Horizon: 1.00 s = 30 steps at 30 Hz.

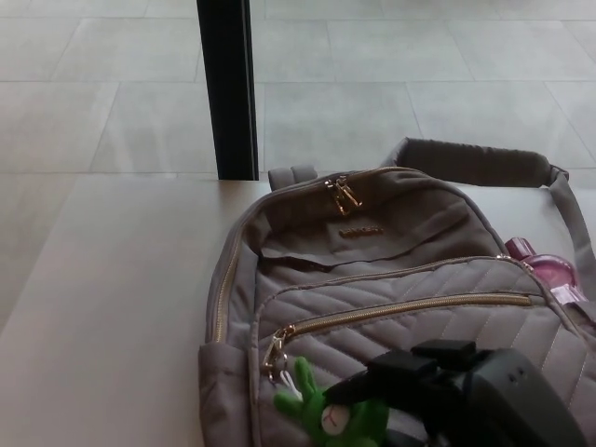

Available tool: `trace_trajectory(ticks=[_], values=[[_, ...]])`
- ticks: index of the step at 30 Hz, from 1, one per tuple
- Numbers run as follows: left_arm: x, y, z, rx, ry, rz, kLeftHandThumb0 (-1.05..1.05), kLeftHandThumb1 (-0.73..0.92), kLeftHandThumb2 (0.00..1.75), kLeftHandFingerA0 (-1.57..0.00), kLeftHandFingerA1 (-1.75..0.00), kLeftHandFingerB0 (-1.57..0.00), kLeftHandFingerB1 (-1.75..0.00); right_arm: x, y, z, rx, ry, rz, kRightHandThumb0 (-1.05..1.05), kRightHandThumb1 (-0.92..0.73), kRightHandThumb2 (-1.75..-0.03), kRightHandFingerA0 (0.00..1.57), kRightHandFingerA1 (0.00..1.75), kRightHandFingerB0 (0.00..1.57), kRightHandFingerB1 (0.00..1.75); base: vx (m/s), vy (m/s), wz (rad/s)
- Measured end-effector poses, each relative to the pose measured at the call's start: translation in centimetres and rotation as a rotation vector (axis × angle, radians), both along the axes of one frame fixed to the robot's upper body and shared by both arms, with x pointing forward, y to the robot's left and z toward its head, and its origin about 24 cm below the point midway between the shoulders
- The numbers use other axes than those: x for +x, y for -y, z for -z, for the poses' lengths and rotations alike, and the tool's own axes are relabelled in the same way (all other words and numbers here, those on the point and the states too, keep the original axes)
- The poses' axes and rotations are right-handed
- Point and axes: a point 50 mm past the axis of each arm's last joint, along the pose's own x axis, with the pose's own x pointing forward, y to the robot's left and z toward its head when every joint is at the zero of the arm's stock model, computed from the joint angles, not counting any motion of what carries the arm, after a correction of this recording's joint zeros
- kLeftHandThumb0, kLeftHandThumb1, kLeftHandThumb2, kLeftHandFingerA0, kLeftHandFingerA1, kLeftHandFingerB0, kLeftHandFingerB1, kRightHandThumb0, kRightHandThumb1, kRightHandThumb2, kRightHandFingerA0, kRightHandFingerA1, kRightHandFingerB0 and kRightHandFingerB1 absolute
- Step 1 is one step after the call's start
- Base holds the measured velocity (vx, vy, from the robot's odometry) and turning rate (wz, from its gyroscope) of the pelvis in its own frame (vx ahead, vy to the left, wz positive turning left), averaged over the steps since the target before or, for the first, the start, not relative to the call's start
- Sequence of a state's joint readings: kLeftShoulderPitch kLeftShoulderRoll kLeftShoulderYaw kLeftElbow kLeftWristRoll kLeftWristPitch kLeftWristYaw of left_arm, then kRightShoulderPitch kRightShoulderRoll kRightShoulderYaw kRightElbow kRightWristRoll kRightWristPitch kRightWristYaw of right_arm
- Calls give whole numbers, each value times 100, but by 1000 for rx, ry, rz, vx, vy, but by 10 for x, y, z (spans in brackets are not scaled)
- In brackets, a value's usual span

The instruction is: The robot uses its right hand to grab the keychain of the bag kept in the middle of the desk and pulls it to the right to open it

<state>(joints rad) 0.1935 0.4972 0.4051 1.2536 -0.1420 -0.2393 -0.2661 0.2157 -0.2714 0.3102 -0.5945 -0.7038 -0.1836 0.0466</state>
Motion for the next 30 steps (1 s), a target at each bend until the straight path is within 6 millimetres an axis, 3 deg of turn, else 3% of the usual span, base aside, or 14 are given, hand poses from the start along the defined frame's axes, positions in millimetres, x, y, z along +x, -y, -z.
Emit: trace_trajectory(ticks=[2, 4, 5, 8, 9, 15, 16, 17, 19, 20, 21, 22, 23, 30], values=[[0, 0, 0, -2, 3, -3, -72, 76, 63, -61, -52, -56, -41, -1, -1, 0, -1, 3, -4, -8, -49, -111, 112, 166, 100, 108, 0, 0, 0], [1, 0, 0, -3, 4, -3, -72, 77, 63, -60, -51, -56, -41, -1, -2, 0, -3, 4, -9, -12, -50, -102, 111, 167, 98, 108, 0, 0, 0], [1, 0, 0, -3, 5, -3, -74, 78, 63, -60, -51, -57, -41, -1, -2, 0, -4, 5, -10, -13, -50, -107, 107, 174, 93, 135, 0, 0, 0], [1, 0, 0, -3, 3, 0, -75, 79, 64, -58, -48, -54, -40, -2, -2, 1, -13, 12, -7, -12, -41, -124, 105, 175, 88, 157, 0, 0, 0], [1, 0, 0, -3, 3, 0, -75, 81, 65, -59, -48, -54, -40, -2, -2, 1, -15, 15, -6, -21, -44, -119, 131, 147, 104, 126, 0, 0, 0], [3, 0, 0, -4, 7, 0, -78, 85, 66, -55, -47, -52, -39, -5, -3, 2, -37, 52, 24, -21, -42, -118, 130, 144, 107, 127, 0, 0, 0], [3, 0, 0, -4, 7, 0, -78, 85, 66, -55, -47, -52, -39, -5, -3, 2, -39, 57, 29, -21, -42, -118, 130, 144, 107, 127, 0, 0, 0], [3, 0, 0, -4, 8, 2, -78, 88, 67, -55, -47, -52, -39, -5, -3, 2, -42, 64, 35, -18, -44, -119, 105, 175, 90, 134, 0, 0, 0], [4, 0, 0, -6, 9, 4, -78, 88, 67, -57, -46, -53, -39, -6, -2, 3, -45, 76, 46, -19, -45, -111, 105, 175, 95, 112, 0, 0, 0], [4, 0, 0, -7, 9, 4, -78, 88, 67, -57, -46, -53, -39, -6, -2, 3, -46, 81, 53, -19, -45, -111, 105, 175, 95, 112, 0, 0, 0], [4, 0, 0, -7, 9, 4, -79, 89, 67, -58, -49, -54, -40, -6, -2, 3, -48, 88, 59, -24, -46, -115, 132, 144, 97, 113, 0, 0, 0], [4, 0, 0, -8, 10, 3, -79, 89, 67, -58, -49, -54, -40, -6, -2, 3, -50, 101, 69, -24, -46, -115, 132, 144, 97, 113, 0, 0, 0], [4, 0, 0, -8, 11, 3, -79, 91, 68, -58, -49, -54, -40, -6, -1, 3, -48, 108, 76, -17, -43, -121, 104, 175, 85, 151, 0, 0, 0], [6, 0, 0, -8, 14, 5, -80, 92, 68, -59, -51, -57, -40, -6, 3, 1, -38, 127, 117, -17, -45, -118, 104, 175, 83, 154, 0, 0, 0]])
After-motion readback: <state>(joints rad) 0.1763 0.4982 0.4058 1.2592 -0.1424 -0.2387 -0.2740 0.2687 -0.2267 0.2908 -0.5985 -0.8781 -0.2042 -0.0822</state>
